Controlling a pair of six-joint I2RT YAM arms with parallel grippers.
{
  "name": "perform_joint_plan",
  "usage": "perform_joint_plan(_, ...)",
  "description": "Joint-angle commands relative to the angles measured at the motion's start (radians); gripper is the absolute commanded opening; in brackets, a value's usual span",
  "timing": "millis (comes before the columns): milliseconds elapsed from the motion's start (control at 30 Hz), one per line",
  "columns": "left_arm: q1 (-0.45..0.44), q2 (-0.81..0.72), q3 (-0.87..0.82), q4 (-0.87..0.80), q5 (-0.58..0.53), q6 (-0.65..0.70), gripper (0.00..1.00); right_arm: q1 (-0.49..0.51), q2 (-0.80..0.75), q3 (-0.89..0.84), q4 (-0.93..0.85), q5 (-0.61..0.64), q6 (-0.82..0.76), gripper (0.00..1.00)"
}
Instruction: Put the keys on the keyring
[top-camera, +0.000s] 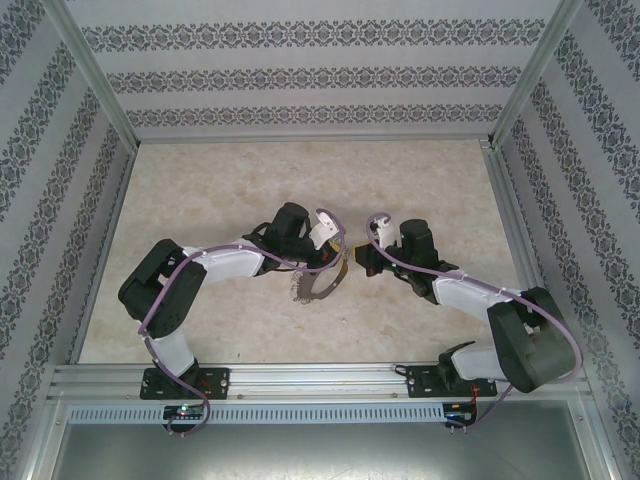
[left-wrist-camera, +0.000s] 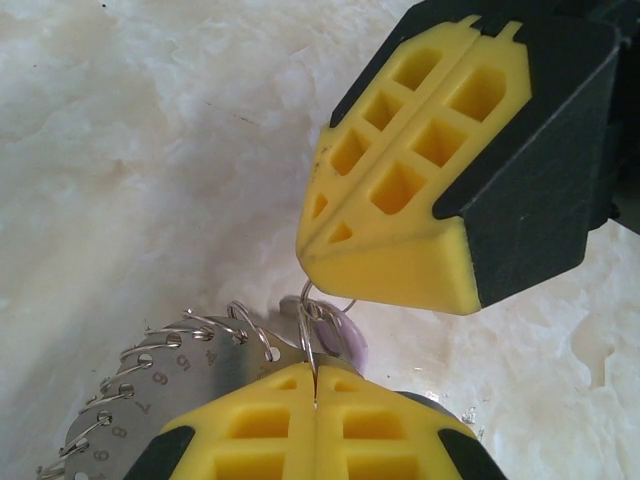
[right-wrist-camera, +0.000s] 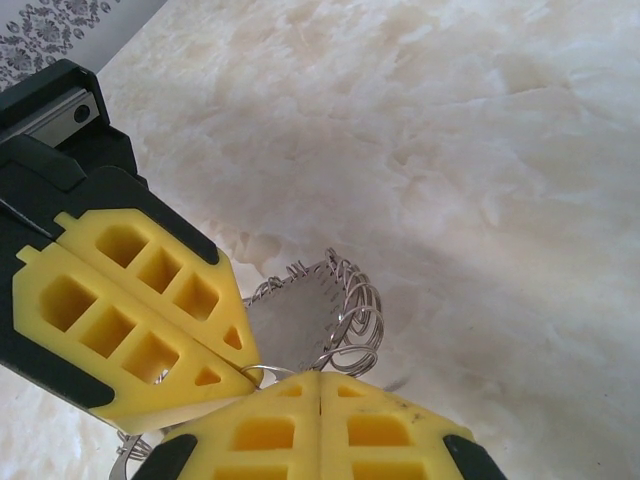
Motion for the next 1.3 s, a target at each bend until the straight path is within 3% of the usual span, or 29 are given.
perform_joint_plan(0, -0.015, -0.029, 0.012, 0.035, 0.04, -0.002, 0.0, -0.008, 0.01, -0.011, 0.026, 0.026, 0.015, 0.0)
perform_joint_plan(900, -0.015, -0.042, -0.001, 0.082, 0.025, -0.022, 0.0, 0.021, 0.009, -0.05, -0.01, -0.003, 0.112, 0.0)
perform_joint_plan(1000, -0.015, -0.042, -0.002, 0.081, 0.026, -0.022, 0.0, 0.005, -0.022, -0.051, -0.01, 0.005, 0.128, 0.22)
perform_joint_plan(1267, -0.015, -0.04, -0.003, 0.082, 0.033, -0.02, 0.0, -0.056, -0.088, -0.042, 0.011, -0.062, 0.142, 0.3)
